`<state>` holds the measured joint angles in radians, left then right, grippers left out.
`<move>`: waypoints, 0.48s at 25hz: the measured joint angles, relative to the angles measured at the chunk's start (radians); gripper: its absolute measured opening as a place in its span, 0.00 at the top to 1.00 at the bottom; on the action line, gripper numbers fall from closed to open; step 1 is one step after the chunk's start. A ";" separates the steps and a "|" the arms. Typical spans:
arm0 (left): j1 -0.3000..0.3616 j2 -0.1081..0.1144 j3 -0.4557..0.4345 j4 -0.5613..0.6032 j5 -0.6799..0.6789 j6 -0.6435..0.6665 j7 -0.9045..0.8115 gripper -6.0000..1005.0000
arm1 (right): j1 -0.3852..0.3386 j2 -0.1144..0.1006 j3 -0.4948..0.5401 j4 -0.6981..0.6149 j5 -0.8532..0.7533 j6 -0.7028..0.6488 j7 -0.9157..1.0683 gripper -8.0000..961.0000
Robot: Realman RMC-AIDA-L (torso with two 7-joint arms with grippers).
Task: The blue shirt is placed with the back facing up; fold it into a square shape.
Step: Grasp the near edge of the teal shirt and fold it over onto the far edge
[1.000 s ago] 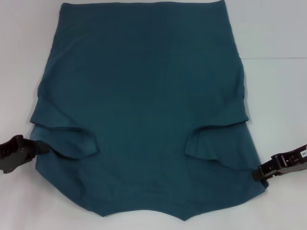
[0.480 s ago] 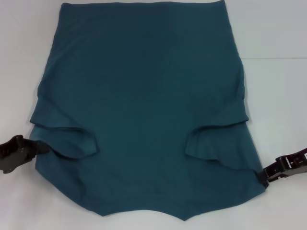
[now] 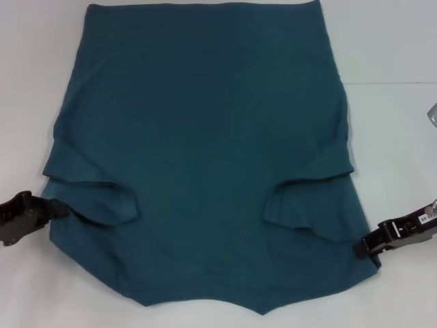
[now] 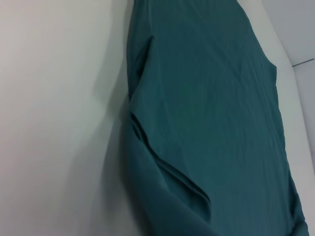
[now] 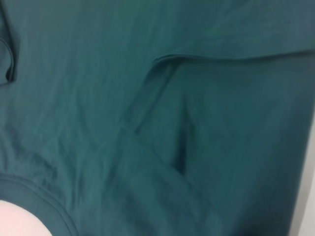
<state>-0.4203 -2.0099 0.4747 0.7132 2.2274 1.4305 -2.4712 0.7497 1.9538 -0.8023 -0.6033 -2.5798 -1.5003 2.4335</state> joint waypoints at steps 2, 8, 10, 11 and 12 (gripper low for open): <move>0.000 0.000 -0.005 0.000 0.000 -0.001 0.000 0.98 | 0.004 0.001 0.000 0.002 0.001 0.000 0.000 0.64; -0.004 0.002 -0.010 0.000 0.000 -0.003 0.000 0.98 | 0.020 0.015 -0.004 0.005 0.001 -0.004 -0.006 0.64; -0.005 0.002 -0.010 0.000 0.000 -0.002 0.000 0.98 | 0.025 0.019 -0.008 0.006 0.001 -0.003 -0.006 0.64; -0.005 0.002 -0.010 0.000 0.000 -0.002 0.000 0.98 | 0.027 0.021 -0.009 0.006 0.001 -0.003 -0.006 0.64; -0.006 0.002 -0.010 0.000 0.000 -0.002 0.000 0.98 | 0.028 0.022 -0.009 0.006 0.001 -0.002 -0.006 0.64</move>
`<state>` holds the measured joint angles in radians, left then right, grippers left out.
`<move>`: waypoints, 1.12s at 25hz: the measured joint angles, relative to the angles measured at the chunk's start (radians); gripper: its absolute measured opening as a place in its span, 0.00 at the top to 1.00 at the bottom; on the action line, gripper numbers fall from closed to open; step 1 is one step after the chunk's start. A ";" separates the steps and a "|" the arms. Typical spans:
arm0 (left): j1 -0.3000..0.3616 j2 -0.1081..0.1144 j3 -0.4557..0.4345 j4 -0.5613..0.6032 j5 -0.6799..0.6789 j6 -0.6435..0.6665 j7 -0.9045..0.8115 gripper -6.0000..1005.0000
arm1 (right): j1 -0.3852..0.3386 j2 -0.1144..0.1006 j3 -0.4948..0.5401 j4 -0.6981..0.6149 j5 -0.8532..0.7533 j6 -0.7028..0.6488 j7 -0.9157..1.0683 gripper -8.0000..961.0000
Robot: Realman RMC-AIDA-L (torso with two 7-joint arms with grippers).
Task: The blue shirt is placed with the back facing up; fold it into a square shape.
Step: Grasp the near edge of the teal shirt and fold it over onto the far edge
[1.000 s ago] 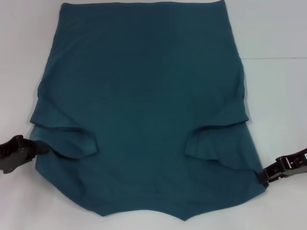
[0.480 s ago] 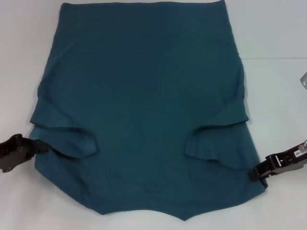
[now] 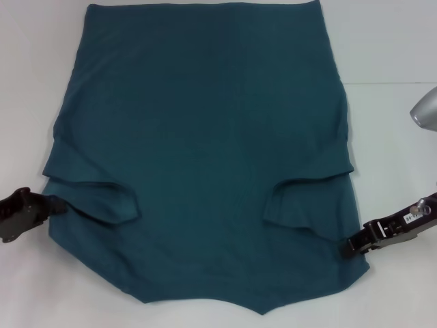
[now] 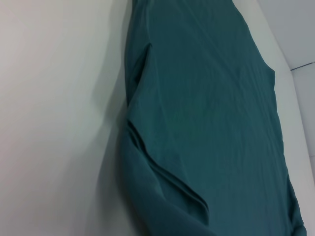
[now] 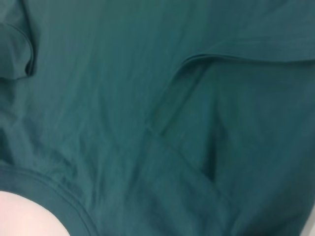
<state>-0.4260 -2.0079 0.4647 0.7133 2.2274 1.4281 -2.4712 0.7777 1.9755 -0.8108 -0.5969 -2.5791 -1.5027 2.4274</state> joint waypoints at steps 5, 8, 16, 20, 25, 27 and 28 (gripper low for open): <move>0.000 0.000 0.000 0.000 0.000 0.000 0.000 0.98 | 0.003 0.001 -0.003 0.000 -0.001 0.001 0.003 0.64; 0.001 0.000 -0.001 0.000 0.000 0.000 0.000 0.98 | 0.004 0.002 -0.009 -0.001 -0.003 -0.003 0.000 0.66; 0.000 0.000 -0.001 0.000 0.000 0.000 0.000 0.98 | 0.001 0.002 -0.039 -0.010 -0.004 -0.004 -0.003 0.86; 0.000 0.000 -0.002 0.000 0.000 0.000 0.000 0.98 | 0.000 -0.002 -0.038 -0.011 -0.004 -0.008 -0.004 0.92; 0.006 0.003 -0.002 0.005 0.000 0.017 0.010 0.98 | -0.019 -0.008 -0.015 -0.055 0.004 -0.051 -0.011 0.96; 0.007 0.006 -0.002 0.006 0.004 0.034 0.023 0.98 | -0.030 -0.007 -0.001 -0.079 0.009 -0.076 -0.015 0.97; 0.007 0.008 -0.002 0.006 0.007 0.046 0.032 0.98 | -0.034 -0.007 0.004 -0.087 0.012 -0.087 -0.018 0.98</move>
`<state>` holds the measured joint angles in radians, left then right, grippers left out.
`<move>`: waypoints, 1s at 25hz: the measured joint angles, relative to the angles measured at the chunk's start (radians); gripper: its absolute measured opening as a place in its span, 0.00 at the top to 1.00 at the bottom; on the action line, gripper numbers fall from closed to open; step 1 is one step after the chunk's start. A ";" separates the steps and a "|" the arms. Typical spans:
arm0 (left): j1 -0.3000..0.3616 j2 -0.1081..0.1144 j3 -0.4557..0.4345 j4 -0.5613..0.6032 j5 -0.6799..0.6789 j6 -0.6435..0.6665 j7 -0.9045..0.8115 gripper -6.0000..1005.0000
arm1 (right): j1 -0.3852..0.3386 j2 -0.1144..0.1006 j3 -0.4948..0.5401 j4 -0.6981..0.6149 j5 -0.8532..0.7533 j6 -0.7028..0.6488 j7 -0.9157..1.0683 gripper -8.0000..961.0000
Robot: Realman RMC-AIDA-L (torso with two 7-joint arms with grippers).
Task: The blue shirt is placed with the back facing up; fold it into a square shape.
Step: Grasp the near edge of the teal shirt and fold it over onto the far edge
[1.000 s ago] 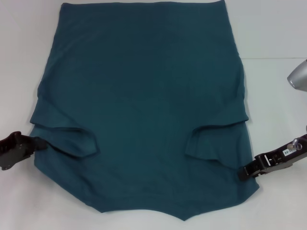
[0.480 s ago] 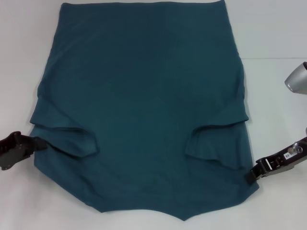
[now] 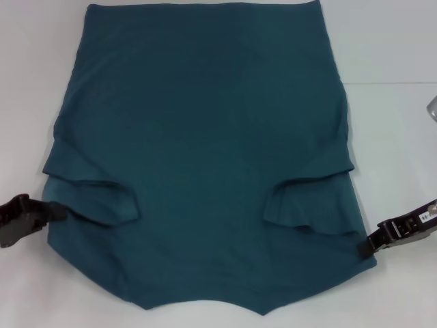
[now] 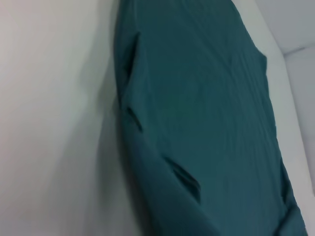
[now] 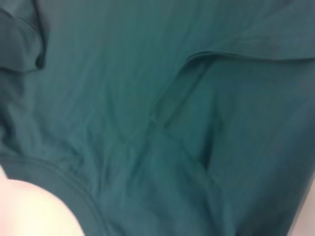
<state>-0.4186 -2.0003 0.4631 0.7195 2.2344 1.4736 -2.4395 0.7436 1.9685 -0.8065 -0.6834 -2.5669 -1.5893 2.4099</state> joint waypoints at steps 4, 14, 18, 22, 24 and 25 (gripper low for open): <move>0.009 0.006 0.001 0.008 0.007 0.048 0.026 0.98 | -0.015 -0.001 0.018 -0.008 0.011 -0.042 -0.010 0.98; 0.080 0.004 0.001 0.087 0.052 0.185 0.031 0.98 | -0.061 -0.003 0.018 -0.017 0.013 -0.156 -0.034 0.97; 0.124 -0.004 0.000 0.124 0.070 0.239 0.031 0.98 | -0.085 -0.004 0.019 -0.018 0.013 -0.193 -0.051 0.97; 0.147 -0.005 0.000 0.135 0.076 0.290 0.034 0.98 | -0.103 -0.005 0.029 -0.016 0.015 -0.209 -0.076 0.96; 0.148 -0.006 0.001 0.138 0.087 0.305 0.036 0.98 | -0.106 -0.006 0.035 -0.013 0.016 -0.208 -0.085 0.96; 0.143 -0.006 0.003 0.137 0.093 0.308 0.038 0.98 | -0.107 -0.007 0.044 -0.012 0.016 -0.202 -0.088 0.96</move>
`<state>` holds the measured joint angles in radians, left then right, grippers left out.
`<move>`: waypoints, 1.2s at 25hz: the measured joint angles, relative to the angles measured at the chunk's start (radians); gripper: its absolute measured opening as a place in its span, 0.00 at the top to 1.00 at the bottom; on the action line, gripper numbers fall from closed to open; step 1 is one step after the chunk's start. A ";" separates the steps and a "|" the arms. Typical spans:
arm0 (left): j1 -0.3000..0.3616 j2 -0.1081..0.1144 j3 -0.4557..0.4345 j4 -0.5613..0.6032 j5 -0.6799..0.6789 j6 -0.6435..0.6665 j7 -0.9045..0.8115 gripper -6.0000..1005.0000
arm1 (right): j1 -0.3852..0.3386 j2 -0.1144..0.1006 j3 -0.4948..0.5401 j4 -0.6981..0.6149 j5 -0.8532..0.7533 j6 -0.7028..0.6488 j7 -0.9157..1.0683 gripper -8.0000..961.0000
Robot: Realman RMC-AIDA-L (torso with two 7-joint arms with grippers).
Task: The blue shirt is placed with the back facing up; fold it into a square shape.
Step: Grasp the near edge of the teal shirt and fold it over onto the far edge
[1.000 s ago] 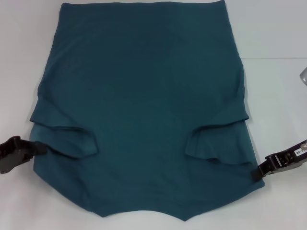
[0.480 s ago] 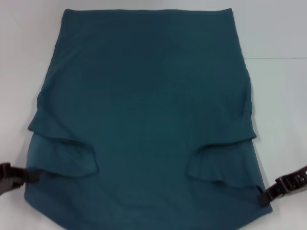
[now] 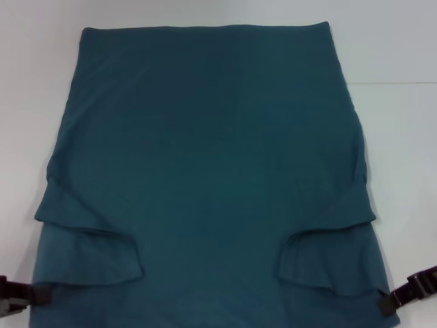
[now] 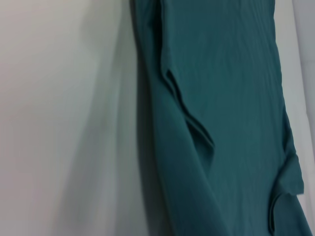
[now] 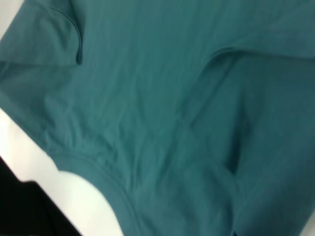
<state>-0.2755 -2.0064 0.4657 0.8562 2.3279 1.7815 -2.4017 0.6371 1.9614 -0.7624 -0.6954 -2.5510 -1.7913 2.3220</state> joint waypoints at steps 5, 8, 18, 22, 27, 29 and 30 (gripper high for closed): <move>-0.077 0.008 0.002 -0.045 0.005 -0.011 0.003 0.98 | 0.013 -0.009 0.124 -0.001 0.012 0.045 -0.006 0.96; -0.143 0.012 -0.001 -0.070 0.005 -0.044 -0.018 0.98 | 0.020 -0.013 0.200 -0.001 0.073 0.088 0.001 0.95; -0.357 0.027 0.007 -0.159 0.004 -0.339 -0.155 0.98 | 0.067 0.012 0.209 0.007 0.214 0.342 0.040 0.95; -0.427 0.036 0.047 -0.227 0.004 -0.488 -0.168 0.98 | 0.110 0.023 0.181 0.016 0.213 0.464 0.041 0.94; -0.463 0.011 0.109 -0.252 0.005 -0.707 -0.181 0.98 | 0.147 0.041 0.109 0.030 0.211 0.659 0.050 0.94; -0.471 -0.005 0.122 -0.253 0.004 -0.792 -0.181 0.98 | 0.157 0.044 0.070 0.046 0.211 0.756 0.055 0.94; -0.475 -0.013 0.128 -0.253 0.004 -0.825 -0.181 0.98 | 0.163 0.045 0.052 0.056 0.211 0.799 0.059 0.94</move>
<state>-0.7504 -2.0190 0.5941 0.6034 2.3318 0.9567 -2.5827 0.8003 2.0065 -0.7104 -0.6391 -2.3403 -0.9922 2.3807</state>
